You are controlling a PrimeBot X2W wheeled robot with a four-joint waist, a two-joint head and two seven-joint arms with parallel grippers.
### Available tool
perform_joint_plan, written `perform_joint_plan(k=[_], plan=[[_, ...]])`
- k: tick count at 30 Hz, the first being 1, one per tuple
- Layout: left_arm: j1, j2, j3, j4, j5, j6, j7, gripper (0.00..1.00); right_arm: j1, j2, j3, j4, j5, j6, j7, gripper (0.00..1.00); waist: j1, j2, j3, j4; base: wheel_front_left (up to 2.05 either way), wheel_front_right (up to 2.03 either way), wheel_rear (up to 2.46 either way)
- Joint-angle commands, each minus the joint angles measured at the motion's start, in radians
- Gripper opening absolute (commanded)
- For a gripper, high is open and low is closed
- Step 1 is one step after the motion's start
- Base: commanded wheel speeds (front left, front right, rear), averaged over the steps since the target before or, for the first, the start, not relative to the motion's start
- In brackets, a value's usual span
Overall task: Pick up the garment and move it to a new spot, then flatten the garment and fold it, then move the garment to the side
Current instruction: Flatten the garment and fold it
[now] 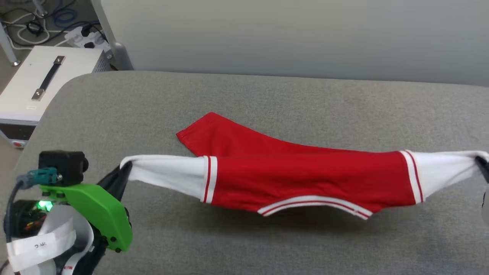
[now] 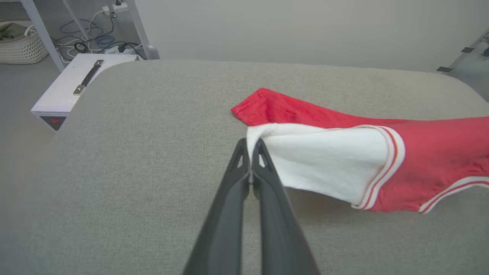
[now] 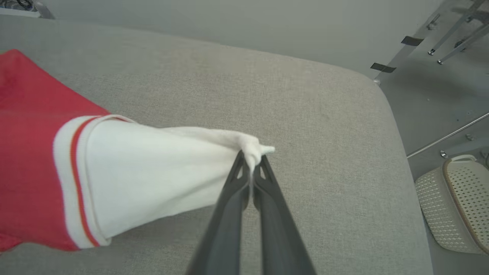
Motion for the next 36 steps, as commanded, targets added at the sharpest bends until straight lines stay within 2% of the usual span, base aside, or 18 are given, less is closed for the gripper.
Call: perform_joint_plan(k=[1, 8, 16, 26, 33, 36], plan=[[-0.036, 0.021, 0.014, -0.010, -0.002, -0.008, -0.007, 0.00, -0.031, -0.021, -0.003, -0.014, 0.003, -0.001, -0.014, 0.00, 0.0000, -0.0001, -0.047, -0.022, 0.00, 0.00, 0.00], [-0.147, 0.067, 0.048, -0.042, -0.017, -0.036, -0.016, 0.00, -0.143, -0.065, -0.001, -0.061, 0.040, -0.001, -0.043, 0.00, 0.0000, -0.0001, -0.079, -0.045, 0.00, 0.00, 0.00], [-0.291, 0.109, 0.079, -0.027, -0.036, -0.064, -0.042, 0.00, -0.298, -0.125, 0.036, -0.033, 0.069, -0.001, -0.049, 0.00, 0.0000, -0.0001, -0.048, -0.062, 0.00, 0.00, 0.00], [-0.581, 0.157, 0.067, 0.092, -0.049, -0.100, -0.084, 0.00, -0.572, -0.184, 0.086, 0.055, 0.077, -0.001, -0.076, 0.00, 0.0000, -0.0001, 0.096, -0.057, 0.00, 0.00, 0.00], [-0.807, 0.174, 0.034, 0.196, -0.027, -0.115, -0.130, 0.00, -0.814, -0.202, 0.167, 0.161, 0.056, -0.001, -0.124, 0.00, 0.0000, -0.0001, 0.249, -0.050, 0.00, 0.00, 0.00], [-0.910, 0.192, 0.023, 0.256, -0.014, -0.123, -0.161, 0.00, -0.931, -0.216, 0.234, 0.209, 0.030, -0.001, -0.165, 0.00, 0.0000, -0.0001, 0.322, -0.053, 0.00, 0.00, 0.00]])
